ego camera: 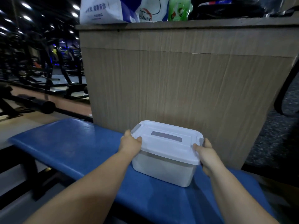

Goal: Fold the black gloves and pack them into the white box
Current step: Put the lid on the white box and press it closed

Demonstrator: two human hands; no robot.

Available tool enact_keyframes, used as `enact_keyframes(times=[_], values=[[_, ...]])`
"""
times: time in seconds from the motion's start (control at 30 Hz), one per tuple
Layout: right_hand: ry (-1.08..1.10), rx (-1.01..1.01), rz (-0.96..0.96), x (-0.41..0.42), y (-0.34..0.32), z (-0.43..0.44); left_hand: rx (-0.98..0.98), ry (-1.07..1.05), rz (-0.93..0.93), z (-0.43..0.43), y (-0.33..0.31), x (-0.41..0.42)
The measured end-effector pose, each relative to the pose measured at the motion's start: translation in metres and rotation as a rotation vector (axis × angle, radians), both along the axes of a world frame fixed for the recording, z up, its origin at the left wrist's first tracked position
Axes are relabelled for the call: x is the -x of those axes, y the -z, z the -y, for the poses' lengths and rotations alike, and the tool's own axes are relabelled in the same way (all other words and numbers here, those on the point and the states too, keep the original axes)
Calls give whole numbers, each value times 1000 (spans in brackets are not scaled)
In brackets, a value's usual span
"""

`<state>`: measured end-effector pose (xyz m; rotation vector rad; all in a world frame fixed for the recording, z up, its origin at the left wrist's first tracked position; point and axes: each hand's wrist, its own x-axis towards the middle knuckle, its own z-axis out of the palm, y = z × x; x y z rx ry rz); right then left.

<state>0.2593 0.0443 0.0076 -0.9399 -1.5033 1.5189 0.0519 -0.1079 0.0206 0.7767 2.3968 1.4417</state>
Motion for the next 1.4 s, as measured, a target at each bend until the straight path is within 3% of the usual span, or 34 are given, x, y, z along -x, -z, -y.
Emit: enact_keyframes(times=[0.13, 0.37, 0.8, 0.97, 1.2, 1.4], values=[[-34, -16, -14, 46, 0, 15, -20, -56, -47, 13, 1, 32], [27, -159, 188, 122, 5, 34, 102, -172, -183, 24, 5, 85], [-83, -295, 322, 225, -3, 48, 159, -198, -273, 26, 9, 204], [-93, -350, 417, 245, -4, 39, 139, -174, -288, 21, 10, 222], [-105, -364, 411, 251, -2, 28, 169, -157, -321, 12, 14, 228], [-137, -451, 576, 250, -6, 28, 396, -103, -447, 11, 9, 234]])
